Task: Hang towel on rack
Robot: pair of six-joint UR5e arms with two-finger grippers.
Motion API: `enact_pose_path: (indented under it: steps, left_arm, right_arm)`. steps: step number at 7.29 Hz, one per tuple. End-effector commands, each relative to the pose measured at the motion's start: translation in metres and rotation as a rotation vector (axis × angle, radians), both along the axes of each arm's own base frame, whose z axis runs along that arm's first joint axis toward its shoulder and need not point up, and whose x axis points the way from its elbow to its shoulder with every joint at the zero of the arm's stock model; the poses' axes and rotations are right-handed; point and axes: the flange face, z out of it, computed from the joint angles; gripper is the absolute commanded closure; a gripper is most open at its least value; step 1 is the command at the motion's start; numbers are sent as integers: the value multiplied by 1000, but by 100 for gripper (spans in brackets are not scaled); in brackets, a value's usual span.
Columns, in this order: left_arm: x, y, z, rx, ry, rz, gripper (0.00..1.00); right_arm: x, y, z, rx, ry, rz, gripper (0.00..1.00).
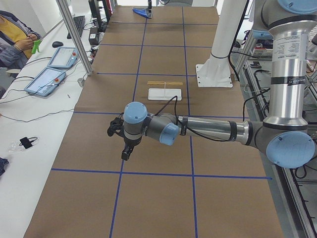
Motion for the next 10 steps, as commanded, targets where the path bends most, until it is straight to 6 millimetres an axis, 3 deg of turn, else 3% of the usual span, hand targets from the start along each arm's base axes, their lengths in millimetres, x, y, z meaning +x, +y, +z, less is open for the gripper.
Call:
enact_pose_path:
  steps: [1,3,5,6,8,10]
  left_arm:
    - [1,-1,4,-11,-3,-4,2]
    - [0,-2,2,-7,-3,-7,2]
    - [0,-3,0,-2,-4,-7,2]
    - [0,-3,0,-2,-6,-8,2]
    - [0,-3,-4,4,-3,-8,2]
    - [0,-2,-3,3,-1,-6,2]
  right_arm:
    - [-3,-9,45,-67,17,1,0]
    - [-1,-32,90,-167,95,40,2]
    - [6,-25,137,-171,165,58,5]
    - [4,-36,129,-209,160,123,10]
    - [2,-52,135,-266,167,171,10]
    - [0,-61,154,-275,157,220,11]
